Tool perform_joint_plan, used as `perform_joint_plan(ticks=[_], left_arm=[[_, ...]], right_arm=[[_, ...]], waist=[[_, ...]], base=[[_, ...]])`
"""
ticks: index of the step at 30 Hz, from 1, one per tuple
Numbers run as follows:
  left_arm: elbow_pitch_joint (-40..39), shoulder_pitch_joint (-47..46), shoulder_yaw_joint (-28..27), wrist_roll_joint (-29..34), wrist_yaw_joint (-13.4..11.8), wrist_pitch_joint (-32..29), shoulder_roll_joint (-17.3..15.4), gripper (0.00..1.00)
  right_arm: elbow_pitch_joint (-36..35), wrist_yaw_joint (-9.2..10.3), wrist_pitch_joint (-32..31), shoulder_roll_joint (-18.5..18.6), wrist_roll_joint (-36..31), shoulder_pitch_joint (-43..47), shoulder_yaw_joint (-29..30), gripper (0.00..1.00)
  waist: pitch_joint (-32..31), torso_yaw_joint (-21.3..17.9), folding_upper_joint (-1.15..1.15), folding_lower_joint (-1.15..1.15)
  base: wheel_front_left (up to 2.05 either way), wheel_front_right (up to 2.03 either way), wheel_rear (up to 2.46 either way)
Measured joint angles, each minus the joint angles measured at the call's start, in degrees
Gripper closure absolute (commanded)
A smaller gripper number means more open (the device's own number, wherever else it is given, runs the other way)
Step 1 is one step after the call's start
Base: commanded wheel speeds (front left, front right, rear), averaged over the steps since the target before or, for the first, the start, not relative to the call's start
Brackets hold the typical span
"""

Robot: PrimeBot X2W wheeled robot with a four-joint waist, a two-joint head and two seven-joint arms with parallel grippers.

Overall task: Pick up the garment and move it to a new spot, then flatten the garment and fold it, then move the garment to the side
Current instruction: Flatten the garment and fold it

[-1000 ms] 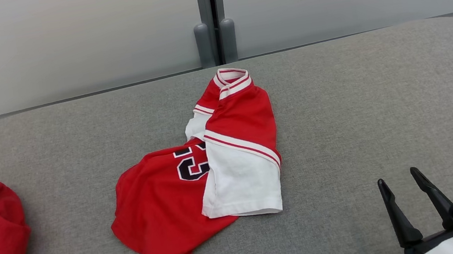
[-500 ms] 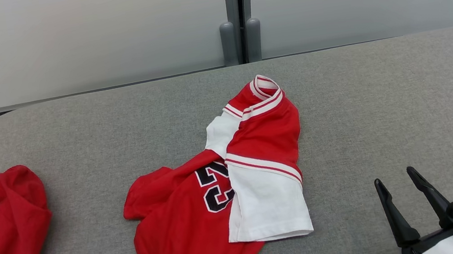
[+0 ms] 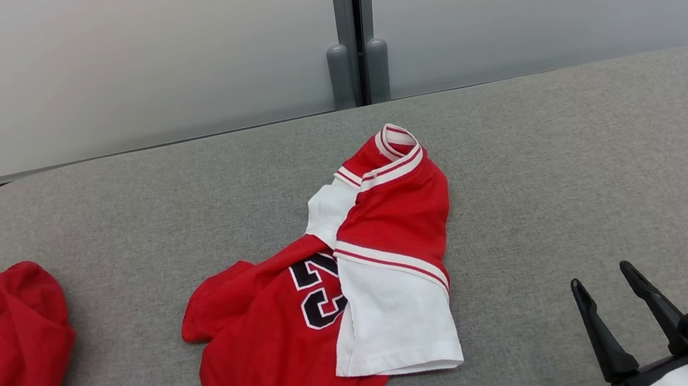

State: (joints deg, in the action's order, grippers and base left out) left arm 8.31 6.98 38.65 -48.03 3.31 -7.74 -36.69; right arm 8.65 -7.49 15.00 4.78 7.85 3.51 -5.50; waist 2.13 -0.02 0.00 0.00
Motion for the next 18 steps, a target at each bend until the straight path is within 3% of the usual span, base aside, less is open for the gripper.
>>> perform_joint_plan(ticks=[6, 10, 12, 18], left_arm=[[-5.8, 1.0, -4.9, -3.5, -4.0, 2.0, -0.6, 0.0], [-8.0, -0.6, -7.9, -4.7, -6.5, 5.1, 2.1, 0.0], [-7.3, -2.1, -8.1, -3.9, -8.4, 5.5, 3.7, 0.0], [2.0, -6.2, -5.9, -5.0, -9.3, 1.9, 8.4, 0.0]], right_arm=[[0.0, 0.0, 0.0, 0.0, 0.0, 0.0, -0.4, 0.0], [-0.1, 0.0, 0.0, 0.1, -0.1, -0.1, -0.6, 0.0], [0.0, 0.0, 0.0, 0.1, -0.1, -0.3, -1.1, 0.0], [0.1, 0.0, 0.0, 0.1, -0.1, -1.2, -2.0, 0.0]], waist=[[-0.4, 0.1, 0.0, 0.0], [-0.3, 0.0, 0.0, 0.0], [-0.3, -0.4, 0.0, 0.0], [0.2, -2.0, 0.0, 0.0]], base=[[0.0, 0.0, 0.0], [0.0, 0.0, 0.0], [0.0, 0.0, 0.0], [0.0, 0.0, 0.0]])
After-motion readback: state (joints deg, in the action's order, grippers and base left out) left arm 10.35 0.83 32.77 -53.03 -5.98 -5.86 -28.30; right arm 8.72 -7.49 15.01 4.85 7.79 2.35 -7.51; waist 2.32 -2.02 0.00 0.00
